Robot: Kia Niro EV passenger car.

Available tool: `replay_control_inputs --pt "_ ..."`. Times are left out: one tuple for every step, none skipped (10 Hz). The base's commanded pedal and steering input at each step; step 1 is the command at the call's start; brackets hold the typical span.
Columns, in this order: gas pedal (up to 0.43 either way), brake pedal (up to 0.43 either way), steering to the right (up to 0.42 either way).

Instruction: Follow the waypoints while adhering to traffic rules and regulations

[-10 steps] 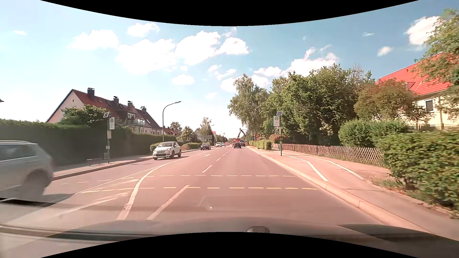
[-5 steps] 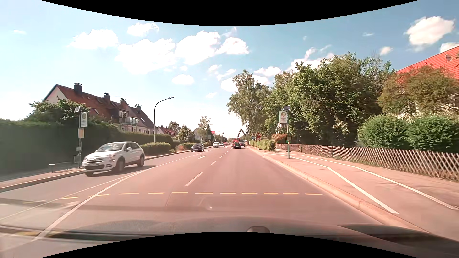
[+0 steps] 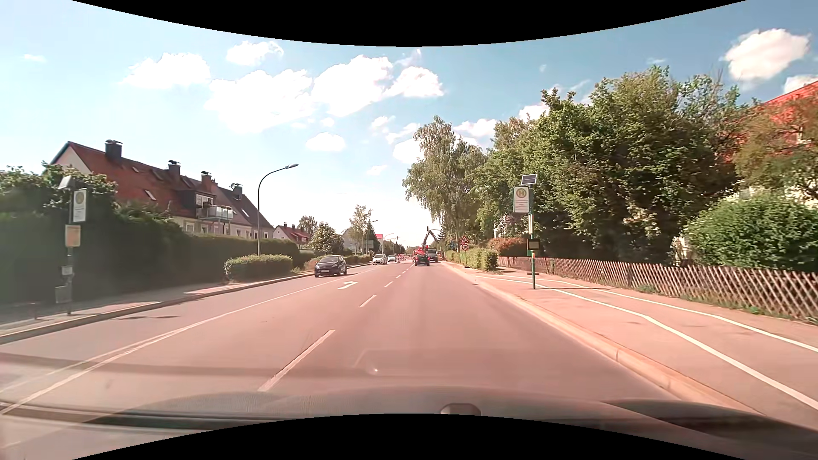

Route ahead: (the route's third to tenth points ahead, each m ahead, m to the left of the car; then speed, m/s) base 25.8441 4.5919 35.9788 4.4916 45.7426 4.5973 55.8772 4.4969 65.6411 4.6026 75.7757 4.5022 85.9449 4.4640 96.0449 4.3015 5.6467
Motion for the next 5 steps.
replay_control_inputs --pt "0.047 0.000 -0.002" --pt "0.047 0.000 -0.002" --pt "0.039 0.000 -0.002" --pt "0.039 0.000 -0.002" --pt "0.028 0.000 -0.002"
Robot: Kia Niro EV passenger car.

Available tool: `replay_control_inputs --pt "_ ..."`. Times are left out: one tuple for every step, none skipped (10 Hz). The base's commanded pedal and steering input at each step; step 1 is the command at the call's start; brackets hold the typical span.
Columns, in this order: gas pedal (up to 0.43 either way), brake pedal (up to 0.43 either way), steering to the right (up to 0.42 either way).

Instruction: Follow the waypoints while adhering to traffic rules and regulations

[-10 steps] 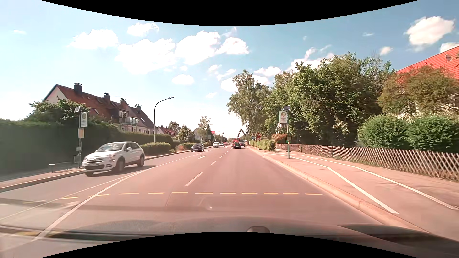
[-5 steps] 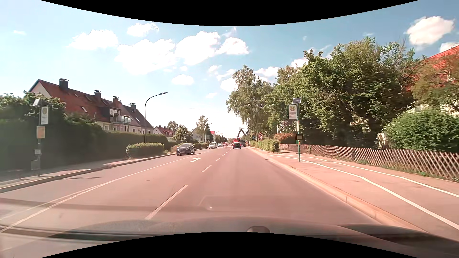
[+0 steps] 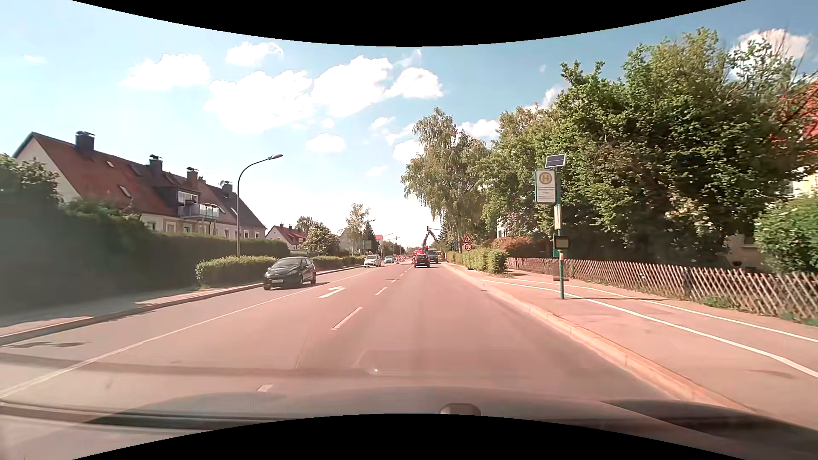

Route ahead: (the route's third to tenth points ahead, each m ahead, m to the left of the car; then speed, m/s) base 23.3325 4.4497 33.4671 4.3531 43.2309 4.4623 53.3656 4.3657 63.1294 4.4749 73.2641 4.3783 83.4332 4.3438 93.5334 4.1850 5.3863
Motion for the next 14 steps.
replay_control_inputs --pt "0.028 0.000 -0.002" --pt "0.028 0.000 -0.002" --pt "0.020 0.000 -0.002" --pt "0.020 0.000 -0.002" --pt "0.020 0.000 -0.003" --pt "0.020 0.000 -0.003" --pt "0.020 0.000 -0.003" --pt "0.020 0.000 -0.004" --pt "0.020 0.000 -0.004" --pt "0.020 0.000 -0.004" --pt "0.020 0.000 -0.004" --pt "0.020 0.000 -0.004" --pt "0.020 0.000 -0.004" --pt "0.020 0.000 -0.004"
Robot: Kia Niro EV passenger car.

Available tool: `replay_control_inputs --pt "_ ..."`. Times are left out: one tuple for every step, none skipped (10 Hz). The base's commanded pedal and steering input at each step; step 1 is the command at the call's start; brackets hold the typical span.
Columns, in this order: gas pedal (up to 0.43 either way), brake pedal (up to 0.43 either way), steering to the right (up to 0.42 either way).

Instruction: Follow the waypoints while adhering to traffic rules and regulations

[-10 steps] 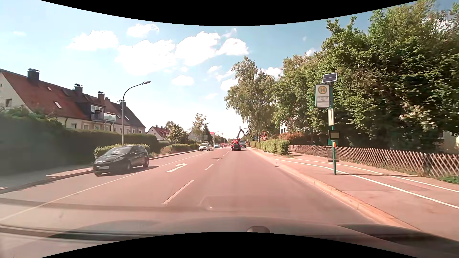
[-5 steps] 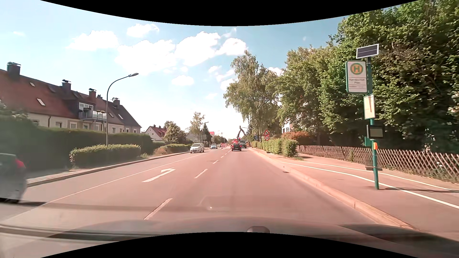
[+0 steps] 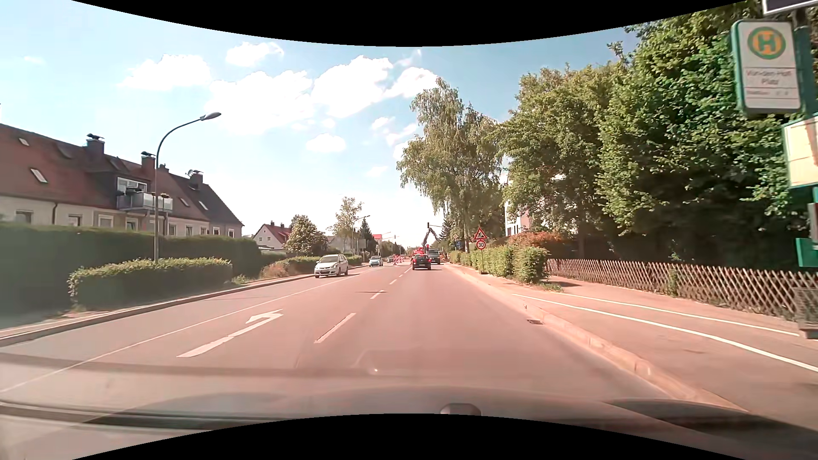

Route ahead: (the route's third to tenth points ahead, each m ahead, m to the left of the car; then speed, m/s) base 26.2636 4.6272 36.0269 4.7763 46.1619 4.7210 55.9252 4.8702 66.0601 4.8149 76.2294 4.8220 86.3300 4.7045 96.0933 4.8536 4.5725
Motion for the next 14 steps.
replay_control_inputs --pt "0.020 0.000 -0.004" --pt "0.020 0.000 -0.004" --pt "0.020 0.000 -0.004" --pt "0.020 0.000 -0.004" --pt "0.020 0.000 -0.004" --pt "0.020 0.000 -0.004" --pt "0.020 0.000 -0.004" --pt "0.020 0.000 -0.004" --pt "0.020 0.000 -0.004" --pt "0.020 0.000 -0.003" --pt "0.020 0.000 -0.004" --pt "0.020 0.000 -0.004" --pt "0.020 0.000 -0.004" --pt "0.020 0.000 -0.003"
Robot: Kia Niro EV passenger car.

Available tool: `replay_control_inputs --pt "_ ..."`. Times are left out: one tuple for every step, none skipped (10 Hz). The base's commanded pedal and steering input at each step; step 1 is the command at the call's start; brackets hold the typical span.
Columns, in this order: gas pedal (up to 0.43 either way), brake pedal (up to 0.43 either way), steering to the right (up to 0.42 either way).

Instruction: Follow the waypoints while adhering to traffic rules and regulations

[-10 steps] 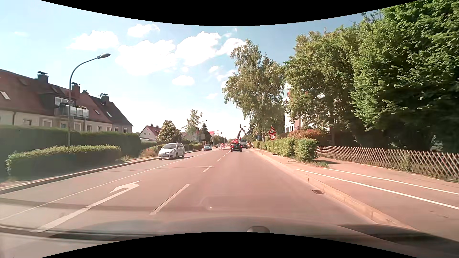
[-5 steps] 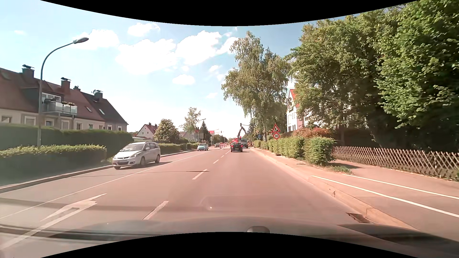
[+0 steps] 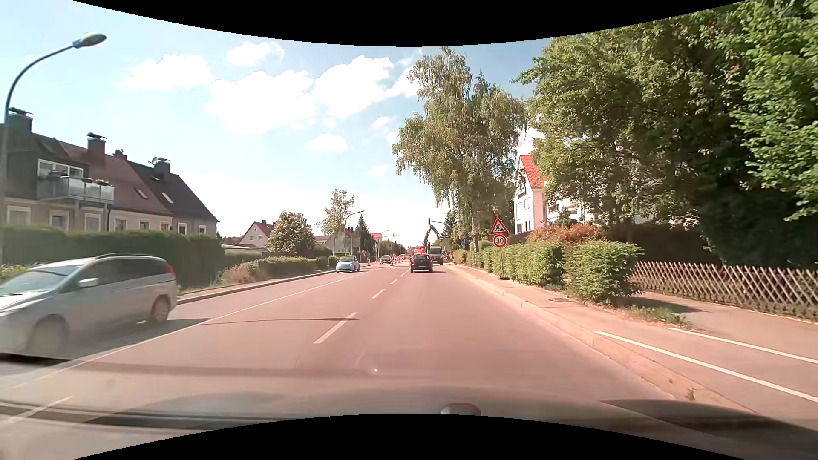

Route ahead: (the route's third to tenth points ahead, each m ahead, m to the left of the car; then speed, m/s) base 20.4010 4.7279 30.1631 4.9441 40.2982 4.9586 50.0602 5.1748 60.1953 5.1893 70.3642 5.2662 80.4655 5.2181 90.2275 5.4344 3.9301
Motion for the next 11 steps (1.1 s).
replay_control_inputs --pt "0.020 0.000 -0.003" --pt "0.020 0.000 -0.004" --pt "0.020 0.000 -0.004" --pt "0.020 0.000 -0.004" --pt "0.020 0.000 -0.004" --pt "0.020 0.000 -0.004" --pt "0.008 0.000 -0.003" --pt "0.000 0.000 -0.004" --pt "0.000 0.000 -0.003" --pt "0.000 0.000 -0.004" --pt "0.000 0.000 -0.004"
